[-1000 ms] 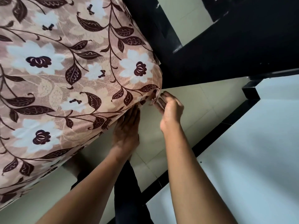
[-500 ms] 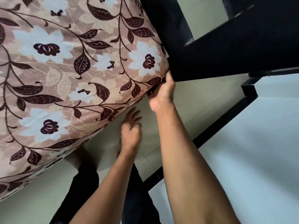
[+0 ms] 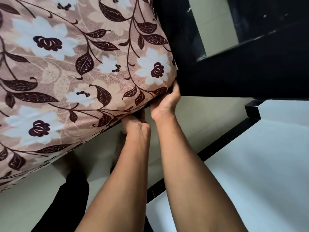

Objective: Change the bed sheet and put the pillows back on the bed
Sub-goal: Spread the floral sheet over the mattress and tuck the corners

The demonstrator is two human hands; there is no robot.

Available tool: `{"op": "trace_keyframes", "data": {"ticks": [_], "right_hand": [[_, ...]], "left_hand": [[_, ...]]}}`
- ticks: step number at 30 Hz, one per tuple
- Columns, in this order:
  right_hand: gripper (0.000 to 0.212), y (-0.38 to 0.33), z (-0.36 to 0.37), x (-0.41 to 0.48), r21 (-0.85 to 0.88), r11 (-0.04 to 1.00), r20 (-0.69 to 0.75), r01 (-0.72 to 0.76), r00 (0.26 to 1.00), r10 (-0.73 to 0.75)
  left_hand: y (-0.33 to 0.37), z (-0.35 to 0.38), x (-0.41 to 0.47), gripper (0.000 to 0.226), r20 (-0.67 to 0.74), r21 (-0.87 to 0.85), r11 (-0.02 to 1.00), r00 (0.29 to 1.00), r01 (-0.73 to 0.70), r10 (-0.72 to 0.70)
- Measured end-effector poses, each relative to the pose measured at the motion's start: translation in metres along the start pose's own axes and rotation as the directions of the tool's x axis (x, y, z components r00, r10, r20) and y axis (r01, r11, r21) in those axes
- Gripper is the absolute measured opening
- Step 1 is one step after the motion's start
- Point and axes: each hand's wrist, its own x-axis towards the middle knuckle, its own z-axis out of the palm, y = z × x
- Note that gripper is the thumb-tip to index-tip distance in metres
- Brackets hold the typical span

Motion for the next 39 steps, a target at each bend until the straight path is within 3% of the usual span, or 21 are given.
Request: {"op": "trace_keyframes", "data": {"ticks": [2, 4, 8, 12, 14, 15, 16, 17, 18, 19, 20, 21, 23, 24, 28, 31, 34, 36, 37, 39], "right_hand": [[0.054, 0.000, -0.004, 0.006, 0.045, 0.999, 0.001, 0.005, 1.000, -0.005], [0.054, -0.003, -0.010, 0.012, 0.043, 0.999, 0.000, -0.032, 0.999, 0.032], [0.047, -0.009, -0.014, 0.021, -0.032, 0.995, 0.047, -0.094, 0.994, 0.096], [0.031, -0.014, -0.055, -0.007, -0.165, 0.983, -0.148, -0.082, 0.987, 0.057], [0.029, -0.012, -0.086, -0.032, -0.300, 0.952, -0.295, -0.053, 0.955, -0.040], [0.028, -0.011, -0.101, -0.043, -0.417, 0.908, -0.340, -0.029, 0.932, -0.126], [0.028, -0.010, -0.111, -0.052, -0.542, 0.840, -0.340, 0.008, 0.913, -0.228], [0.026, -0.010, -0.119, -0.058, -0.670, 0.740, -0.290, 0.060, 0.897, -0.335], [0.026, -0.013, -0.122, -0.059, -0.763, 0.633, -0.186, 0.135, 0.891, -0.414], [0.029, -0.015, -0.120, -0.058, -0.792, 0.572, -0.066, 0.213, 0.902, -0.427], [0.035, -0.019, -0.113, -0.051, -0.759, 0.590, 0.031, 0.276, 0.920, -0.390], [0.041, -0.023, -0.101, -0.042, -0.664, 0.688, 0.093, 0.292, 0.946, -0.312], [0.045, -0.027, -0.069, -0.021, -0.411, 0.890, 0.138, 0.195, 0.979, -0.151], [0.044, -0.027, -0.051, -0.013, -0.322, 0.938, 0.152, 0.130, 0.985, -0.084], [0.045, -0.021, -0.009, 0.002, -0.145, 0.989, 0.115, -0.008, 0.993, 0.025], [0.044, -0.022, -0.014, 0.000, -0.145, 0.989, 0.063, -0.030, 0.997, 0.039], [0.047, -0.016, -0.023, -0.027, -0.425, 0.904, -0.098, 0.045, 0.991, -0.095], [0.047, -0.009, -0.026, -0.057, -0.646, 0.746, -0.104, 0.161, 0.950, -0.295], [0.052, -0.005, -0.025, -0.068, -0.711, 0.668, -0.015, 0.219, 0.945, -0.326], [0.066, -0.005, -0.010, -0.069, -0.737, 0.638, 0.076, 0.223, 0.966, -0.249]], "left_hand": [[-0.007, -0.004, 0.000, 0.021, -0.195, 0.106, 0.993, 0.979, -0.046, 0.066], [-0.011, 0.000, -0.004, 0.020, -0.287, 0.188, 0.980, 0.951, -0.058, 0.111], [-0.008, -0.002, 0.000, 0.025, -0.281, 0.384, 0.923, 0.953, 0.006, 0.110], [-0.002, -0.023, -0.026, 0.023, -0.150, 0.650, 0.759, 0.985, 0.030, 0.089], [0.002, -0.035, -0.044, 0.018, -0.045, 0.837, 0.547, 0.995, -0.008, 0.085], [0.004, -0.042, -0.050, 0.020, 0.059, 0.927, 0.362, 0.991, -0.099, 0.122], [0.007, -0.047, -0.057, 0.025, 0.219, 0.968, 0.091, 0.962, -0.236, 0.163], [0.011, -0.050, -0.064, 0.032, 0.410, 0.904, -0.204, 0.898, -0.376, 0.160], [0.011, -0.050, -0.071, 0.039, 0.591, 0.755, -0.415, 0.801, -0.508, 0.096], [0.010, -0.049, -0.074, 0.044, 0.713, 0.603, -0.516, 0.701, -0.609, 0.005], [0.009, -0.047, -0.072, 0.050, 0.767, 0.490, -0.560, 0.636, -0.668, -0.087], [0.008, -0.043, -0.064, 0.057, 0.780, 0.416, -0.589, 0.605, -0.693, -0.161], [0.007, -0.035, -0.043, 0.073, 0.764, 0.357, -0.639, 0.606, -0.682, -0.220], [0.007, -0.031, -0.032, 0.079, 0.759, 0.336, -0.666, 0.611, -0.666, -0.228], [-0.001, -0.033, -0.013, 0.094, 0.681, 0.195, -0.784, 0.657, -0.589, -0.324], [0.008, -0.026, -0.017, 0.078, 0.691, 0.154, -0.786, 0.633, -0.599, -0.348], [0.030, -0.012, -0.052, 0.038, 0.748, 0.190, -0.781, 0.603, -0.595, -0.278], [0.049, -0.008, -0.081, 0.027, 0.798, 0.094, -0.814, 0.533, -0.573, -0.282], [0.060, -0.008, -0.091, 0.027, 0.826, 0.063, -0.811, 0.486, -0.582, -0.284], [0.083, 0.001, -0.104, 0.033, 0.889, 0.002, -0.775, 0.355, -0.632, -0.288]]}}
